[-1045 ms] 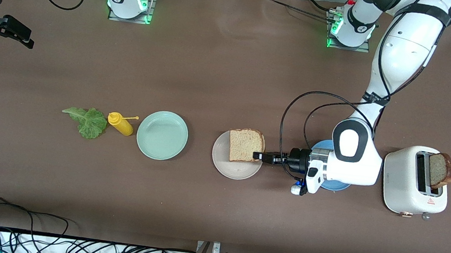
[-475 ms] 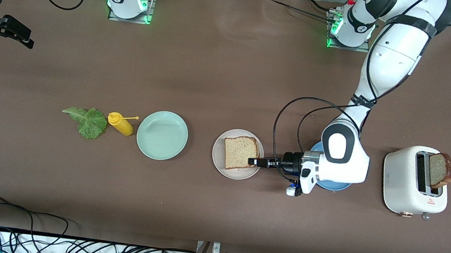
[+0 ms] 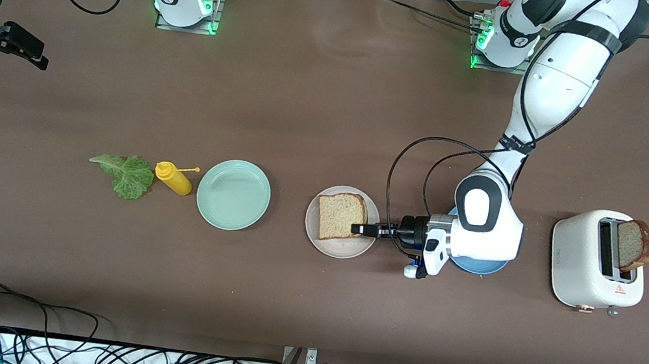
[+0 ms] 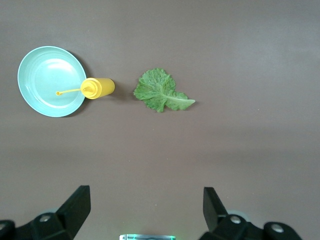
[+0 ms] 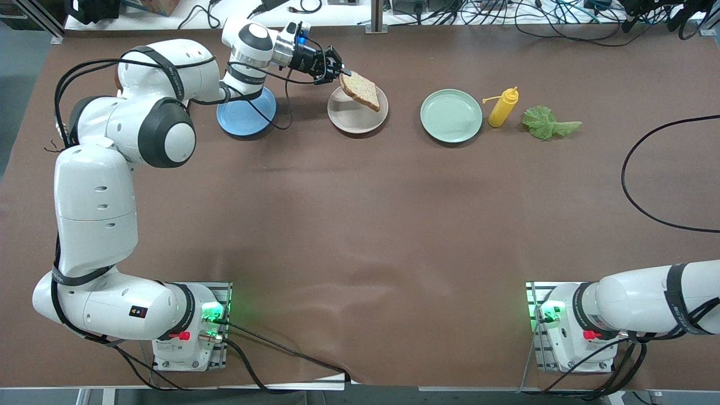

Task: Make sandwich on beige plate with both arms
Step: 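Release the bread on the beige plate while the right gripper reaches the lettuce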

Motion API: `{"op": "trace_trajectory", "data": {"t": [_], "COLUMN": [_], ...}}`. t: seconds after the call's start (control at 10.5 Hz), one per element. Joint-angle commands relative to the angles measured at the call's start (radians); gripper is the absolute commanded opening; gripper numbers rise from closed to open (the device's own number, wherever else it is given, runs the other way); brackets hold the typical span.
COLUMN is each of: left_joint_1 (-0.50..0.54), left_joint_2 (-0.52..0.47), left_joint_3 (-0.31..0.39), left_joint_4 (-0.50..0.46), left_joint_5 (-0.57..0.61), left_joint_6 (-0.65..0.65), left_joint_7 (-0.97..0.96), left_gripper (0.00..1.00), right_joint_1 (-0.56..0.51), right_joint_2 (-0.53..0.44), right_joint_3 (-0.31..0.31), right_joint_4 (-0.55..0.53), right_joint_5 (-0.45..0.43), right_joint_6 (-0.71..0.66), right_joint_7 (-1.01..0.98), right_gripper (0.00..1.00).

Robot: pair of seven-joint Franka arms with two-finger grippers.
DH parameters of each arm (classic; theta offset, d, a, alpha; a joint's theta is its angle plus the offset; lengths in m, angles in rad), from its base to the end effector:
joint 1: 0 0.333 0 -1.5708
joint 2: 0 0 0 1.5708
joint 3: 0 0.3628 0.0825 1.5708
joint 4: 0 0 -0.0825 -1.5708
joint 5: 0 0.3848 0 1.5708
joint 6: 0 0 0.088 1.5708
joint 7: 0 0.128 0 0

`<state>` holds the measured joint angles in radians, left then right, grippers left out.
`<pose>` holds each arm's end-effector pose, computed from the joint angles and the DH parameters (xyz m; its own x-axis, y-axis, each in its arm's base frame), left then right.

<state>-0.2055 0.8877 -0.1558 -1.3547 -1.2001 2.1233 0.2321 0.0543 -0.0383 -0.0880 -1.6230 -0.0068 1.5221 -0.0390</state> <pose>0.7264 -0.3031 0.2295 0.9666 0.0801 -0.2432 0.2522 -0.4622 0.8501 0.5340 -0.0199 0.6425 0.9980 0.0053 -0.0628 0.0054 -1.0000 0.0010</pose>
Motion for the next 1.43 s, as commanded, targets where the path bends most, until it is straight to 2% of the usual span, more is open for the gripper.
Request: {"op": "trace_trajectory", "data": {"t": [0.0,0.76,0.95,1.24,1.33], "left_joint_1": [-0.015,0.014,0.034,0.051,0.066], "left_joint_2": [0.010,-0.019,-0.032,-0.082,-0.096], "left_joint_3": [0.009,0.045,0.045,0.068,0.068], "left_joint_4": [0.019,0.026,0.026,0.029,0.029], "left_joint_5": [-0.030,0.077,0.121,0.301,0.350], "left_joint_6": [0.024,0.021,0.018,0.012,0.007], "left_joint_7": [0.029,0.013,0.007,-0.109,-0.135], "left_gripper": [0.99,1.00,1.00,1.00,1.00], "right_joint_1": [-0.001,-0.001,0.005,0.002,-0.001], "right_joint_2": [-0.003,0.001,0.064,0.092,0.147], "right_joint_3": [-0.002,-0.001,0.007,0.005,0.004], "right_joint_4": [0.011,0.011,0.011,0.005,0.011], "right_joint_5": [0.001,-0.001,-0.013,-0.012,-0.007], "right_joint_6": [-0.016,-0.004,0.053,0.075,0.066], "right_joint_7": [-0.001,-0.002,-0.001,-0.005,-0.015], "right_gripper": [1.00,1.00,1.00,1.00,1.00]}}
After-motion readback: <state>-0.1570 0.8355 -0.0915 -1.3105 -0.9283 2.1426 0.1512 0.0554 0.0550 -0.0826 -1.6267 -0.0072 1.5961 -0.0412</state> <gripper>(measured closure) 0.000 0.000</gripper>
